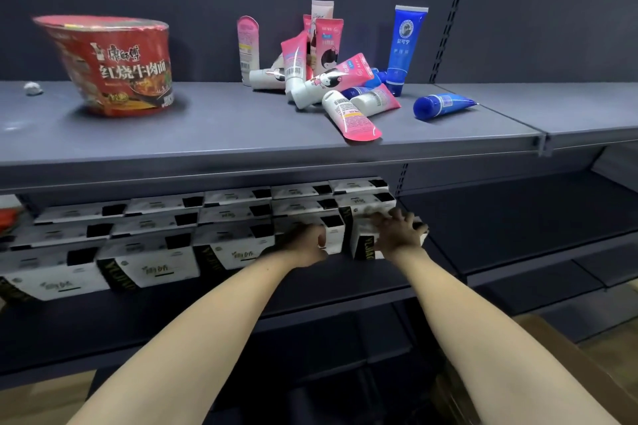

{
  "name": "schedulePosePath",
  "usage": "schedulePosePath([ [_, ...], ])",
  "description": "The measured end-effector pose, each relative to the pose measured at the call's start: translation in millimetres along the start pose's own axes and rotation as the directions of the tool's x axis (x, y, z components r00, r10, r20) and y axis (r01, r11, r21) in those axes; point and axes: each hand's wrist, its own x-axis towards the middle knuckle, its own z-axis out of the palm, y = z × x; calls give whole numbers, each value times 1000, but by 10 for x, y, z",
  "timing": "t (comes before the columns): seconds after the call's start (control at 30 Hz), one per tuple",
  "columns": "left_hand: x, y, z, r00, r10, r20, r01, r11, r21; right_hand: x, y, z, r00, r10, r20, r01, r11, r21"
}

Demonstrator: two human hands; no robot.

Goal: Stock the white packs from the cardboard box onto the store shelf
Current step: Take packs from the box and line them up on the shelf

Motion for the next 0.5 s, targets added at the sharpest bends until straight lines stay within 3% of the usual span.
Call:
schedulePosePath([
  [0.13, -17, -61, -42, 1000, 4, -24, -3, 1000, 22, 63, -221, 44, 998, -9, -58, 12, 998, 56],
  [0.37, -11, -160, -67, 999, -26, -43, 28, 999, 37, 225, -341, 128, 967, -173, -186, 175, 984, -7],
  [0.5, 10, -135, -57, 998, -23, -52, 24, 999, 28, 231, -398, 188, 949, -185, -255, 191, 981, 0],
])
